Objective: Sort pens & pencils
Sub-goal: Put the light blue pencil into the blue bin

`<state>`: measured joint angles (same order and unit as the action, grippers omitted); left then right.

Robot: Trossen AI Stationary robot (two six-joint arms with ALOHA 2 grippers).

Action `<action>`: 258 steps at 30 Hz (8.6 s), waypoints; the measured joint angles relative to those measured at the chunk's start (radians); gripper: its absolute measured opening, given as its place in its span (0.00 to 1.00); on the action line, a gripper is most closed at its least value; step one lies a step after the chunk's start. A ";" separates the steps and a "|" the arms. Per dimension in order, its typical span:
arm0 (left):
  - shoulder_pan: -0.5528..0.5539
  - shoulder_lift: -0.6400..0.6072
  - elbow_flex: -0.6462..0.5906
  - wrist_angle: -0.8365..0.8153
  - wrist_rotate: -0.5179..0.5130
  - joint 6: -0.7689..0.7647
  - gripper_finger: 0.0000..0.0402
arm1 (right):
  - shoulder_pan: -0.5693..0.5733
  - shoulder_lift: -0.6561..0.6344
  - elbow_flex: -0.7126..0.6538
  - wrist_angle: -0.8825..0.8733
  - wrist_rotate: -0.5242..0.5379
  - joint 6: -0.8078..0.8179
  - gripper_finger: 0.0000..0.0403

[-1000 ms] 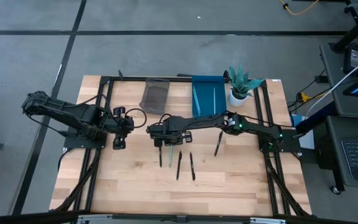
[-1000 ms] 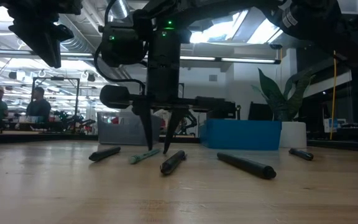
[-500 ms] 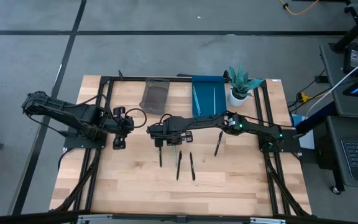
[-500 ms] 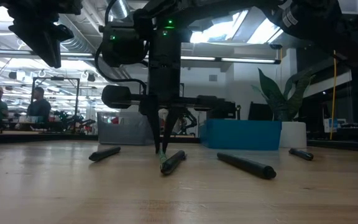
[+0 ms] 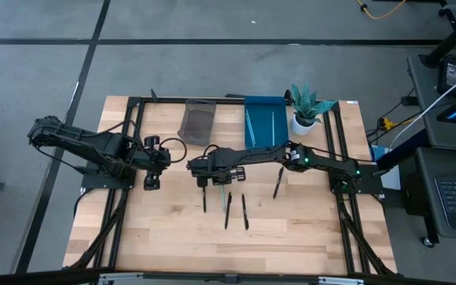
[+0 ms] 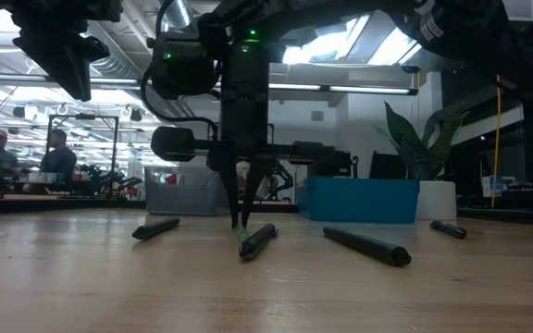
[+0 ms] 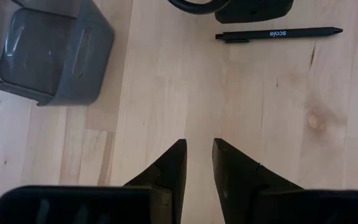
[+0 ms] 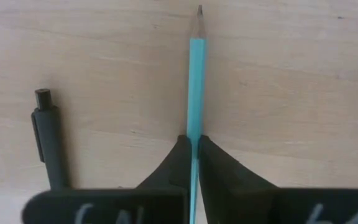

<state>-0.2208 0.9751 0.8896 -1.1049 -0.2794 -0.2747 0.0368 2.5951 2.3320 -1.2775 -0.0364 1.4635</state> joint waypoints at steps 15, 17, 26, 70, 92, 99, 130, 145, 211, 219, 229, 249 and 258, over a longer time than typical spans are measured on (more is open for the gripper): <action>0.000 0.000 0.000 0.020 0.000 0.024 0.18 | 0.000 -0.013 0.020 -0.028 0.019 0.000 0.02; 0.000 0.000 0.000 0.020 0.000 0.024 0.18 | -0.002 -0.014 0.020 -0.017 0.029 0.000 0.02; 0.000 0.000 0.000 0.021 0.000 0.034 0.18 | -0.005 -0.016 0.021 -0.001 0.042 -0.003 0.03; 0.000 0.000 0.000 0.031 0.000 0.042 0.18 | -0.008 0.005 0.024 0.028 -0.001 -0.006 0.08; 0.000 0.000 0.000 0.031 0.000 0.043 0.18 | -0.008 -0.013 0.022 0.026 0.015 -0.004 0.06; 0.000 0.000 0.000 0.044 0.000 0.050 0.18 | -0.008 -0.035 0.022 0.017 0.038 -0.007 0.02; 0.000 0.000 0.000 0.044 0.000 0.050 0.18 | -0.022 -0.036 0.023 -0.029 -0.012 -0.060 0.16; 0.000 0.000 0.000 0.044 0.000 0.051 0.18 | -0.022 -0.038 -0.052 0.008 -0.027 -0.055 0.29; 0.000 0.000 0.000 0.053 0.000 0.051 0.18 | -0.035 -0.102 0.024 -0.136 0.016 -0.059 0.09; 0.000 0.000 0.000 0.054 0.000 0.051 0.18 | -0.053 -0.149 0.024 -0.222 0.032 -0.061 0.07; 0.000 0.000 0.000 0.054 0.000 0.051 0.18 | -0.103 -0.205 0.023 -0.292 0.046 -0.130 0.09; 0.000 0.000 0.000 0.049 0.000 0.074 0.18 | -0.312 -0.319 0.024 -0.293 0.123 -0.328 0.07; 0.000 0.000 0.000 0.046 0.000 0.075 0.18 | -0.426 -0.330 0.024 -0.294 0.123 -0.437 0.08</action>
<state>-0.2207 0.9752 0.8894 -1.0588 -0.2794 -0.1993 -0.3890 2.2650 2.3558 -1.5711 0.0869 1.0269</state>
